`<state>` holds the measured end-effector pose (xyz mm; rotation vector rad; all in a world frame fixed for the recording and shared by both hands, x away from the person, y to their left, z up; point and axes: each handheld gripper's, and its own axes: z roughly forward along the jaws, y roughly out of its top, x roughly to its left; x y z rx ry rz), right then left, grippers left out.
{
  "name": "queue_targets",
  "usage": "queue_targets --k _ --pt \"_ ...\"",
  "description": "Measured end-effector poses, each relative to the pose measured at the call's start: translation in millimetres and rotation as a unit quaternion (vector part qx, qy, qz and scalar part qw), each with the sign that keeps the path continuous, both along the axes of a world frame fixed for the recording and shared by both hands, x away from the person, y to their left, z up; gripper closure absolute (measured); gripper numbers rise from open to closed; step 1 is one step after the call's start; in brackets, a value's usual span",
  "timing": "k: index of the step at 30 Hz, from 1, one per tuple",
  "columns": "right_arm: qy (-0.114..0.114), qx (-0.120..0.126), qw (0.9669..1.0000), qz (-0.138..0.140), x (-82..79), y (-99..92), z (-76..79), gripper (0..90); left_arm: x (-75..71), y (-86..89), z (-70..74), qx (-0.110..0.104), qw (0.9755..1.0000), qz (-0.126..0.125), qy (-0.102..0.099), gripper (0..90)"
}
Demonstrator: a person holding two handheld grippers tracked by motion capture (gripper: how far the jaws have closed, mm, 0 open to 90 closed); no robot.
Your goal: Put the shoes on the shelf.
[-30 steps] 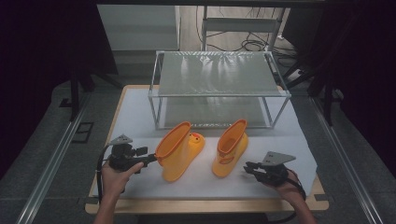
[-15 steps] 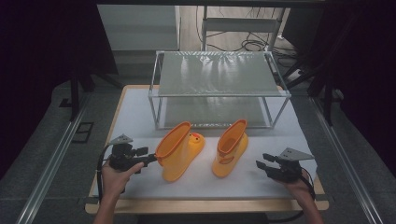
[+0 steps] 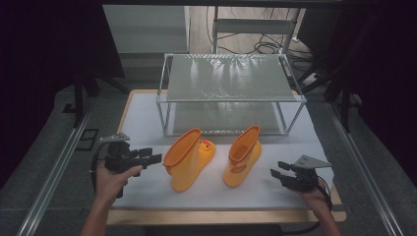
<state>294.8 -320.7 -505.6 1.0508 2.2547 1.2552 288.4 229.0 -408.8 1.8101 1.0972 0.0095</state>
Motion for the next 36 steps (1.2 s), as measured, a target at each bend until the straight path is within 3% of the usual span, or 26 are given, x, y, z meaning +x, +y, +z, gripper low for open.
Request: queue_targets --k 6,15,30,36 --pt "0.001 -0.002 1.0 -0.001 0.4 1.5 -0.1 52.1 7.2 -6.6 31.0 -0.017 0.999 -0.041 0.009 42.0" --pt "0.006 -0.004 1.0 -0.006 0.8 -1.1 -0.2 52.1 22.9 -28.6 72.3 -0.019 0.9958 -0.089 0.016 42.7" --pt "0.015 -0.01 0.9998 -0.012 2.3 0.5 -3.7 52.0 49.0 -81.5 111.6 0.001 0.9894 -0.142 0.03 43.2" --pt "0.019 -0.01 0.9997 -0.015 2.8 0.3 -4.0 52.0 61.1 -114.8 121.2 0.007 0.9843 -0.17 0.047 43.2"
